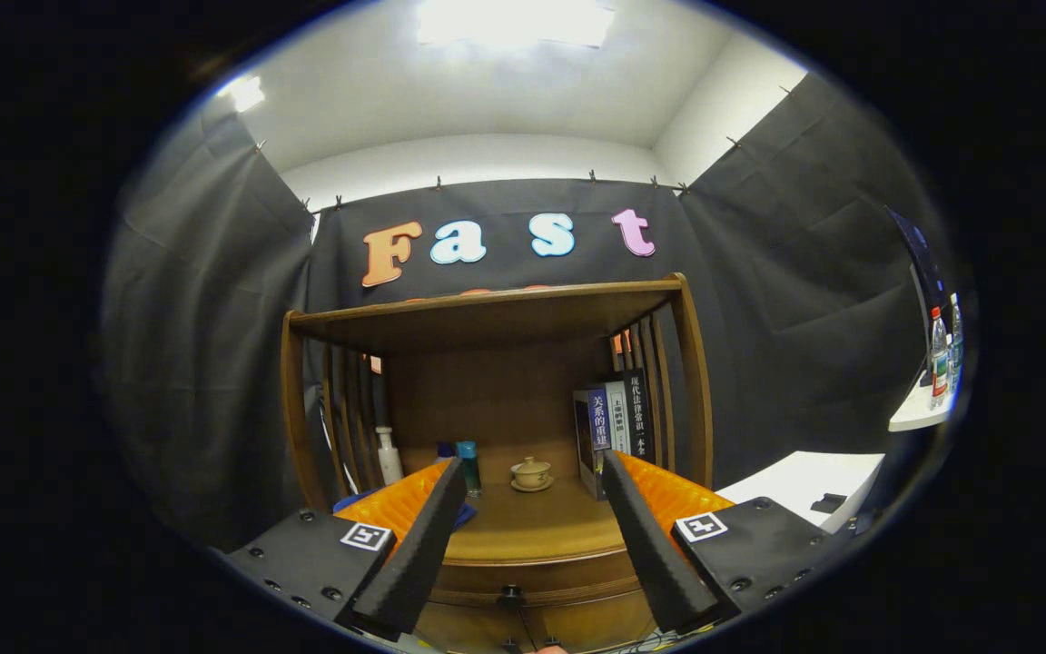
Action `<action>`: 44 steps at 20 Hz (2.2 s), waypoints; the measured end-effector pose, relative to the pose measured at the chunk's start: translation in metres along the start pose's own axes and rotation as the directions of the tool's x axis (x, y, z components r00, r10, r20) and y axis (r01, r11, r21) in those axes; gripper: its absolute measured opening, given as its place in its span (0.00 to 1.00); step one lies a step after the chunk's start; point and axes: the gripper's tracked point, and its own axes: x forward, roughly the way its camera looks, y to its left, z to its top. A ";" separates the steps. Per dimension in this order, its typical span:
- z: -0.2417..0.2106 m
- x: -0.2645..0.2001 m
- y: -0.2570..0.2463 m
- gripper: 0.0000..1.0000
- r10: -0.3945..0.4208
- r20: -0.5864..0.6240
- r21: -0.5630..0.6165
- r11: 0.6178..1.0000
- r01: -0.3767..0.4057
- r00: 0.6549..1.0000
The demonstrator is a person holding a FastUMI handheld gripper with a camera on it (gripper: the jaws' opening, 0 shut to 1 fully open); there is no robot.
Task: Pull open the drawer, take out the items inside it, and place them on the countertop above the cabinet.
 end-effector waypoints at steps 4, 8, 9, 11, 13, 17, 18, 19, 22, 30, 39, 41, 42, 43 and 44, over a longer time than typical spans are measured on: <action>-0.002 0.000 0.003 0.98 0.006 -0.003 0.001 1.000 -0.006 1.000; -0.002 0.000 0.006 0.98 0.009 0.001 -0.007 1.000 -0.009 1.000; -0.002 0.000 0.006 0.98 0.010 0.001 -0.003 1.000 -0.010 1.000; 0.000 0.005 0.008 0.98 0.013 -0.001 -0.005 1.000 -0.013 1.000; 0.003 0.012 0.010 0.98 0.015 0.008 -0.010 1.000 -0.015 1.000; -0.021 0.035 0.016 0.98 0.041 -0.010 0.004 0.999 -0.041 0.999; -0.032 0.044 0.017 0.98 0.046 -0.015 0.004 0.999 -0.046 0.999; -0.042 0.050 0.016 0.98 0.051 -0.022 0.006 0.999 -0.050 0.998; -0.089 0.074 0.014 0.98 0.027 -0.068 0.002 1.000 -0.027 0.997; -0.230 0.089 0.020 0.98 0.007 -0.204 -0.085 0.996 -0.025 0.979; -0.333 0.084 0.008 0.97 -0.008 -0.386 -0.044 0.999 -0.010 0.923; -0.340 0.081 0.008 0.87 -0.004 -0.404 -0.034 0.999 -0.011 0.915; -0.341 0.081 0.009 0.83 -0.003 -0.407 -0.034 0.999 -0.012 0.913; -0.343 0.082 0.012 0.78 0.010 -0.409 -0.025 0.999 -0.022 0.912; -0.344 0.084 0.014 0.74 0.019 -0.412 -0.023 0.999 -0.031 0.911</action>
